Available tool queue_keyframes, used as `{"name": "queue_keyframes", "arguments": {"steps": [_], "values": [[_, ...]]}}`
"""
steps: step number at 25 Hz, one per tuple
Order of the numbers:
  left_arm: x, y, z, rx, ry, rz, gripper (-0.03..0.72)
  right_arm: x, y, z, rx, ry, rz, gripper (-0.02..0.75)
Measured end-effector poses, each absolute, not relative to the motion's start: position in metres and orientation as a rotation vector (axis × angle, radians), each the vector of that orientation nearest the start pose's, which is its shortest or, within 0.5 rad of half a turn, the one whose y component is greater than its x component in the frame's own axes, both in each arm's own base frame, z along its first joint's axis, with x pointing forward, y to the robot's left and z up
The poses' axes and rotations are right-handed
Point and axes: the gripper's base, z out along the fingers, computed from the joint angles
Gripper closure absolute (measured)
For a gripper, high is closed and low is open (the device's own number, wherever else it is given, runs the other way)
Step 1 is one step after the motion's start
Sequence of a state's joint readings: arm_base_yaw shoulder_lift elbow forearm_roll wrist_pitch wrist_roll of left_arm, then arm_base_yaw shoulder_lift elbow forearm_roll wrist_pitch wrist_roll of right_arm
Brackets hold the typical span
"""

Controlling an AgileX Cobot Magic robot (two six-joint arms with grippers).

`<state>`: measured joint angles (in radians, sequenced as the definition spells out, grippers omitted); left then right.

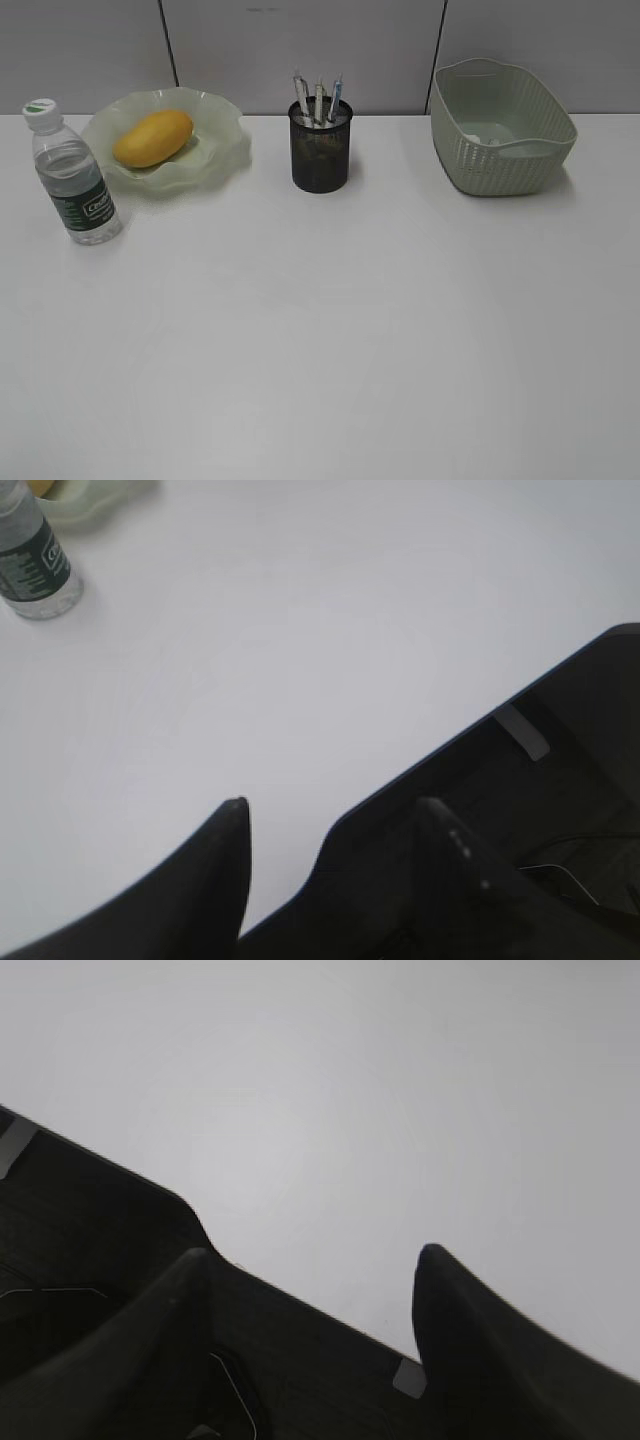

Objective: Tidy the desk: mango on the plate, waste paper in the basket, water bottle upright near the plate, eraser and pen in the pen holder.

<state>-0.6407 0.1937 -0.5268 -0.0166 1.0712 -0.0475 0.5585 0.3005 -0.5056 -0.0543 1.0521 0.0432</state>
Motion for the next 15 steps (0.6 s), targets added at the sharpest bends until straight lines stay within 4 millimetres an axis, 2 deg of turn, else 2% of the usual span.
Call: {"name": "queue_keyframes", "arguments": {"steps": [15], "values": [[0.0174, -0.0146, 0.2825, 0.657, 2.152, -0.396, 0.291, 0.0374, 0.0186, 0.2744, -0.604, 2.259, 0.236, 0.240]]}}
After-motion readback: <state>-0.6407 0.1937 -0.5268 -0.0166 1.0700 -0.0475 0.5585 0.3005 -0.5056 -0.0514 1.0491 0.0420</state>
